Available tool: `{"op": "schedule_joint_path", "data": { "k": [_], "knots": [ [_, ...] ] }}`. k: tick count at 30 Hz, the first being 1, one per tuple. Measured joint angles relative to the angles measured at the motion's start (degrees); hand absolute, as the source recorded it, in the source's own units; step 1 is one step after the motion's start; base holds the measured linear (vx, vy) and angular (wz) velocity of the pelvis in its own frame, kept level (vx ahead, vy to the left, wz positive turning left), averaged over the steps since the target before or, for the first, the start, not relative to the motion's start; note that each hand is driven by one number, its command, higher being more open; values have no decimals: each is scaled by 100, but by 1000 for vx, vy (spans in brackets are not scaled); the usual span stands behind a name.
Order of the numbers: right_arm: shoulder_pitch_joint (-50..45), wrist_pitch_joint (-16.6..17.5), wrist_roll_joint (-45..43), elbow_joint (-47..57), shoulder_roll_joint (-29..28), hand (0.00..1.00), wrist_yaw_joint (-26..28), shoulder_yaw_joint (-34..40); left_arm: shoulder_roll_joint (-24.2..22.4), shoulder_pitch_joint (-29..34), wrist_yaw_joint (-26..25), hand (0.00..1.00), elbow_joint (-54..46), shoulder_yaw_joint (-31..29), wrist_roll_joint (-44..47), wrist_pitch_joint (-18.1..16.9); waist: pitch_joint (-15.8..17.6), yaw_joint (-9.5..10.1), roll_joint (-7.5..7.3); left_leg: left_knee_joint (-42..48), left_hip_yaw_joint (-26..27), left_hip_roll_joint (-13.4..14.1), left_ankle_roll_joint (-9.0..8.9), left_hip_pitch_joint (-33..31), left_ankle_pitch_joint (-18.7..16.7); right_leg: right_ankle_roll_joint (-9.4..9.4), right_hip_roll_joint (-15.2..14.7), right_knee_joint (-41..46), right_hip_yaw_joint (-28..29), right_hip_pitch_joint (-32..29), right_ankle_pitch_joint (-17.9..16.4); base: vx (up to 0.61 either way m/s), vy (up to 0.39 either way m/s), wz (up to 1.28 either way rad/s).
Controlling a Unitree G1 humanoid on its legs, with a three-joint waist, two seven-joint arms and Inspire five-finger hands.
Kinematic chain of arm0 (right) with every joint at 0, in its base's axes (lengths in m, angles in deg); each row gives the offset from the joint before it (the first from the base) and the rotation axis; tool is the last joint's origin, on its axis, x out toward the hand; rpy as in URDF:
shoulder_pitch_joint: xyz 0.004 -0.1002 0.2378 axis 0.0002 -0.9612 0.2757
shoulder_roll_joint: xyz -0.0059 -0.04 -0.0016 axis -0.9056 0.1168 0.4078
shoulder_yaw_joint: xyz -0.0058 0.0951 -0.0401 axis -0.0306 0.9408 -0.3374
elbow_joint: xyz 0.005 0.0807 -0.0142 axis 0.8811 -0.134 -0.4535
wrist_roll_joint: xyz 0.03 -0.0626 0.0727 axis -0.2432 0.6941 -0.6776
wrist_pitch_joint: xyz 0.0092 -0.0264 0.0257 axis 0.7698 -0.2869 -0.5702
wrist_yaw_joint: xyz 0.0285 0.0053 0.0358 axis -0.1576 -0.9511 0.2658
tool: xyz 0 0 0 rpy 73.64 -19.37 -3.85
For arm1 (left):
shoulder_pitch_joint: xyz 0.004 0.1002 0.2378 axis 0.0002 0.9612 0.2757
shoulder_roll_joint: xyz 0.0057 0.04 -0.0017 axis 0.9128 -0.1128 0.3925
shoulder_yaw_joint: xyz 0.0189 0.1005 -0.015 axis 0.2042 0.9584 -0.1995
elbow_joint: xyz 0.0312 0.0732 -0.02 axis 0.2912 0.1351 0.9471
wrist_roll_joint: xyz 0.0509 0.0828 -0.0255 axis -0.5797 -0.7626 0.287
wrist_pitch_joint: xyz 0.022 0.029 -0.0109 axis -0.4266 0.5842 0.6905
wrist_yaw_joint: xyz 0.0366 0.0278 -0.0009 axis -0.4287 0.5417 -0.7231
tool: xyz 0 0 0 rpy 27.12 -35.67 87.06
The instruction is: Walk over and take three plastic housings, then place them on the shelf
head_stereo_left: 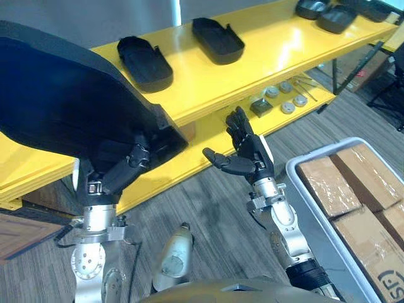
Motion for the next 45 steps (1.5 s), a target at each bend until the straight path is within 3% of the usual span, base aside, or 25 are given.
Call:
{"op": "schedule_joint_path", "data": {
  "k": [1,3,5,6,8,9,11,12,13,16,18,19,27,30,32,33,34,36,38,39,40,41,42,43,45],
  "knots": [
    [7,0,14,0,-38,100,2,-8,103,-50,-83,0,4,-103,-2,7,31,-65,-10,-189,-213,-88,101,161,47,195,94,543,129,-202,-507,205,154,73],
    [170,0,69,8,129,100,9,-4,136,-153,-242,0,6,-262,51,8,46,-73,13,-715,-457,-182,308,691,185,171,682,829,210,-513,-1676,247,90,58],
    [424,8,69,161,338,100,-36,87,156,-325,-370,0,13,-292,65,5,22,-121,121,-938,-714,-237,297,902,221,73,1317,73,332,-774,-2067,232,64,81],
    [572,22,71,432,493,100,-138,223,189,-550,-407,0,34,-290,94,-6,22,-264,148,-972,-1037,-382,286,891,231,82,1691,-522,786,-998,-2104,220,7,129],
    [766,68,79,761,704,100,-287,493,273,-930,-384,0,256,-210,98,-23,3,-479,121,-1029,-1499,-623,258,963,242,245,1919,-1037,1527,-1227,-2006,211,-75,165],
    [862,84,100,825,758,100,-284,655,328,-1034,-338,0,380,-201,128,-22,-9,-549,99,-1102,-1670,-716,226,1085,247,327,1897,-1203,1666,-1250,-1952,329,-255,166],
    [1042,118,178,848,812,100,-232,1048,417,-1056,-308,0,476,-213,223,-22,-107,-558,-33,-1190,-1975,-890,100,1272,193,270,1735,-1709,1460,-1145,-1824,324,-334,122],
    [1082,178,117,881,924,100,-191,1286,436,-1065,-280,0,474,-217,261,-28,-225,-569,-132,-1096,-1866,-897,117,1196,-22,326,1597,-1979,1277,-980,-1250,271,-338,148],
    [1098,221,-64,905,1071,100,-167,1473,322,-1007,-185,0,496,-202,263,-30,-340,-626,52,-967,-1096,-334,58,1000,-97,258,1680,-2137,778,-787,-1303,269,-327,151],
    [1061,240,-247,923,1186,100,-199,1912,162,-1008,115,0,514,-80,305,-30,-477,-725,339,-1165,630,571,-213,917,176,124,1839,-2428,-36,-285,-1356,259,-229,131],
    [813,240,-183,1059,1055,100,-291,2110,130,-1041,278,0,485,181,307,-30,-490,-760,361,-1514,1447,716,-158,1154,369,111,1809,-2486,-409,18,-1364,217,-102,117],
    [630,239,-166,1174,942,100,-306,2176,133,-1037,350,0,455,366,303,-29,-488,-749,350,-1768,1547,698,-140,1351,510,107,1799,-2484,-534,165,-1368,190,-53,96],
    [135,205,-189,1379,379,100,9,1847,-15,-697,260,0,270,642,195,50,-521,-647,292,-2131,1453,565,-99,1660,629,51,1727,-2433,-432,330,-1424,103,0,15],
    [-221,71,-224,1327,299,100,11,1648,-121,-437,160,0,271,653,-7,109,-486,-654,234,-1327,1476,534,60,1401,449,75,1607,-2374,-101,317,-1484,9,12,-36],
    [-294,72,-240,1296,283,100,51,1560,-125,-394,58,0,266,647,-132,124,-434,-724,135,-824,1418,456,0,1159,407,74,1416,-2341,56,328,-1526,-45,67,-18],
    [-291,77,-309,1297,264,100,145,1576,-124,-430,38,0,265,676,-223,123,-363,-805,-5,-388,1359,536,111,874,286,175,1253,-2295,80,308,-1665,-104,139,-11],
    [-296,80,-444,1296,300,100,189,1597,-112,-428,44,0,295,765,-370,121,-369,-887,6,-86,1125,925,24,630,260,275,1077,-2138,114,227,-1818,-87,90,-18],
    [-295,102,-450,1273,316,100,196,1599,-107,-414,61,0,372,817,-616,121,-362,-917,-6,-11,619,1216,-198,588,378,403,792,-1823,387,28,-1905,-80,238,-49],
    [-283,174,-450,1254,370,100,198,1556,-95,-403,81,0,389,816,-706,120,-376,-894,19,30,206,1247,-340,694,466,667,504,-1649,656,-125,-1997,-85,412,-65],
    [-276,266,-454,1197,510,100,183,1525,-97,-374,124,0,396,817,-709,119,-452,-902,168,70,96,1246,-502,791,469,988,388,-1636,840,-224,-2007,-116,702,-59],
    [-292,315,-502,1152,647,100,97,1525,-82,-339,233,0,396,813,-703,113,-566,-930,427,-23,191,1268,-797,935,196,1198,319,-1706,968,-249,-1917,-123,761,-47],
    [-307,334,-585,1111,640,100,57,1528,-45,-345,288,0,396,806,-701,111,-596,-935,474,-84,400,1300,-1053,1047,-181,1311,277,-1784,1030,-227,-1846,-104,714,-22],
    [-346,346,-810,1032,539,100,-18,1535,64,-406,337,0,408,796,-699,112,-608,-958,484,-117,660,1199,-1157,1149,-738,1296,111,-2002,1123,-110,-1588,-83,593,-39],
    [-423,305,-1189,886,264,100,-1,1486,217,-441,308,0,476,760,-698,157,-533,-830,289,53,883,1039,-956,1163,-827,1178,-51,-2274,1154,-115,-979,-101,562,-45],
    [-556,282,-1530,802,-24,100,41,1318,347,-441,260,0,544,696,-688,264,-560,-681,217,-19,1146,1037,-723,1132,-800,854,-63,-2633,796,-203,-185,-153,629,-50]
  ]
}}
